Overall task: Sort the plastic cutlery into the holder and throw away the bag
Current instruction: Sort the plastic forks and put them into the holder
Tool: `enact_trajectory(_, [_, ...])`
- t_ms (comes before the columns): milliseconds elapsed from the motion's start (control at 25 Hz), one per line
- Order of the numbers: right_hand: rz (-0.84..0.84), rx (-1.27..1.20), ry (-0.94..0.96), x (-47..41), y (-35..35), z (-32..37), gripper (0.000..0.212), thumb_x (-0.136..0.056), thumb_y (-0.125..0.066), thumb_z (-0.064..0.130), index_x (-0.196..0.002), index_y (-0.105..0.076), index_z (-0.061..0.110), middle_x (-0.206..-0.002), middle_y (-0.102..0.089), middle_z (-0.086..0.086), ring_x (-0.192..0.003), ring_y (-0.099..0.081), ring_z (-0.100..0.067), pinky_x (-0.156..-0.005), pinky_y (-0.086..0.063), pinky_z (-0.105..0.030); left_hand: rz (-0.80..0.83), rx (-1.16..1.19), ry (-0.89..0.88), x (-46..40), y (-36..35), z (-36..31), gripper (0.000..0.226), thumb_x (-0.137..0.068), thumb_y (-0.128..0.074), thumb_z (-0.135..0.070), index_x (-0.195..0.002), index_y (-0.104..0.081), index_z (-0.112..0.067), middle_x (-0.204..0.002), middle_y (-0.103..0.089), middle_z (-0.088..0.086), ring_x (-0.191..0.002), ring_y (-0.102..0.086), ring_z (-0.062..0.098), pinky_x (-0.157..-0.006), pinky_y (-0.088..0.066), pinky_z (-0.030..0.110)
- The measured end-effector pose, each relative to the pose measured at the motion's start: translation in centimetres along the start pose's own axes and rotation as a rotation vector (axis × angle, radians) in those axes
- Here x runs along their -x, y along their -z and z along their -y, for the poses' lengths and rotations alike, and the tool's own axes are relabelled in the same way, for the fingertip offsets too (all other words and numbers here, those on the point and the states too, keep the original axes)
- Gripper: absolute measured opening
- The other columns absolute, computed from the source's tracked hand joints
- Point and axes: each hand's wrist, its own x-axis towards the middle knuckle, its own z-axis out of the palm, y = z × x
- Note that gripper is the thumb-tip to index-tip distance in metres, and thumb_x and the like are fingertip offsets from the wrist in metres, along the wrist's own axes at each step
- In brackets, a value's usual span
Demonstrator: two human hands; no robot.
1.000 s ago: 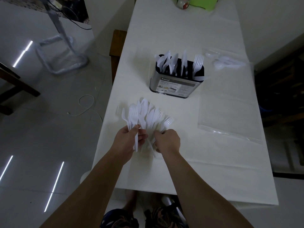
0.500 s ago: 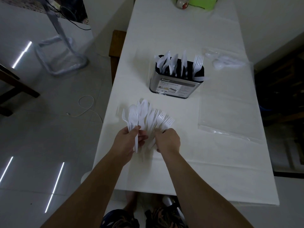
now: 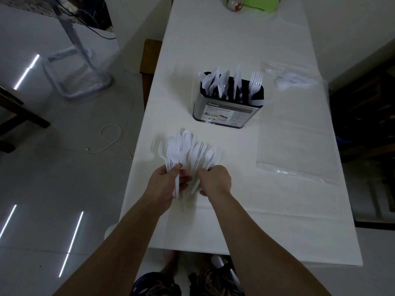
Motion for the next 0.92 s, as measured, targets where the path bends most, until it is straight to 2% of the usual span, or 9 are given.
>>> enact_trajectory(80, [0.003, -0.054, -0.027, 0.0, 0.3, -0.1, 0.02, -0.078, -0.06, 0.02, -0.061, -0.057, 0.009, -0.054, -0.061, -0.008, -0.046, -0.064, -0.026, -0.058, -0.062, -0.046, 0.003, -0.004, -0.004, 0.1, -0.1, -0.2, 0.018, -0.1, -0.055, -0.02, -0.105, -0.067, -0.008, -0.098, -0.074, 0.015, -0.092, -0.073, 0.03, -0.081, -0.057, 0.04])
enact_trajectory(160, [-0.02, -0.065, -0.005, 0.0, 0.7, -0.4, 0.024, -0.077, -0.062, 0.023, -0.059, -0.057, 0.008, -0.053, -0.061, -0.01, -0.046, -0.061, -0.027, -0.06, -0.061, -0.05, 0.012, -0.005, -0.009, 0.0, -0.2, -0.3, 0.02, -0.1, -0.054, -0.02, -0.107, -0.066, -0.006, -0.098, -0.074, 0.015, -0.092, -0.073, 0.03, -0.079, -0.056, 0.038])
enact_trajectory(240, [-0.065, -0.031, 0.06, 0.1, 1.4, -0.6, 0.029, -0.08, -0.062, 0.027, -0.058, -0.053, 0.009, -0.055, -0.059, -0.01, -0.048, -0.057, -0.025, -0.062, -0.059, -0.047, 0.026, -0.019, -0.013, -0.1, -0.6, -0.5, 0.021, -0.1, -0.054, -0.02, -0.11, -0.065, -0.005, -0.098, -0.074, 0.015, -0.091, -0.074, 0.029, -0.08, -0.057, 0.038])
enact_trajectory(360, [-0.104, 0.057, 0.196, 0.6, 3.1, -0.1, 0.036, -0.087, -0.061, 0.031, -0.061, -0.051, 0.009, -0.064, -0.064, -0.013, -0.055, -0.054, -0.025, -0.058, -0.048, -0.034, 0.048, -0.076, -0.034, -0.1, -1.9, -0.6, 0.022, -0.102, -0.051, -0.021, -0.114, -0.063, -0.006, -0.1, -0.074, 0.014, -0.092, -0.073, 0.028, -0.083, -0.057, 0.039])
enact_trajectory(520, [-0.047, 0.156, 0.355, 2.6, 3.5, 1.4, 0.033, -0.09, -0.063, 0.036, -0.061, -0.055, 0.021, -0.057, -0.057, 0.005, -0.055, -0.053, -0.011, -0.051, -0.034, -0.02, 0.104, -0.142, -0.076, 0.2, -3.4, -0.8, 0.027, -0.103, -0.047, -0.021, -0.11, -0.069, -0.007, -0.101, -0.075, 0.015, -0.099, -0.071, 0.034, -0.092, -0.056, 0.049])
enact_trajectory(600, [-0.041, 0.152, 0.365, 3.3, 2.7, 1.6, 0.033, -0.092, -0.06, 0.038, -0.063, -0.055, 0.024, -0.057, -0.055, 0.008, -0.055, -0.052, -0.01, -0.052, -0.034, -0.02, 0.134, -0.1, -0.076, 0.6, -3.6, -0.7, 0.029, -0.104, -0.044, -0.02, -0.11, -0.07, -0.007, -0.104, -0.074, 0.017, -0.1, -0.071, 0.033, -0.094, -0.054, 0.048])
enact_trajectory(760, [-0.049, 0.168, 0.379, 4.1, 1.4, 1.2, 0.037, -0.098, -0.05, 0.041, -0.068, -0.055, 0.021, -0.06, -0.054, 0.007, -0.054, -0.05, -0.009, -0.051, -0.033, -0.02, 0.171, 0.085, -0.02, 1.3, -3.2, -0.8, 0.029, -0.105, -0.042, -0.018, -0.109, -0.068, -0.007, -0.106, -0.075, 0.015, -0.1, -0.072, 0.025, -0.085, -0.054, 0.035])
enact_trajectory(920, [-0.032, 0.162, 0.366, 4.5, -0.1, 1.1, 0.035, -0.104, -0.039, 0.034, -0.082, -0.057, 0.013, -0.077, -0.062, -0.003, -0.07, -0.057, -0.02, -0.064, -0.043, -0.028, 0.184, 0.075, -0.016, 1.7, -2.8, -1.0, 0.025, -0.105, -0.044, -0.019, -0.11, -0.067, -0.011, -0.104, -0.076, 0.011, -0.1, -0.072, 0.021, -0.081, -0.055, 0.03])
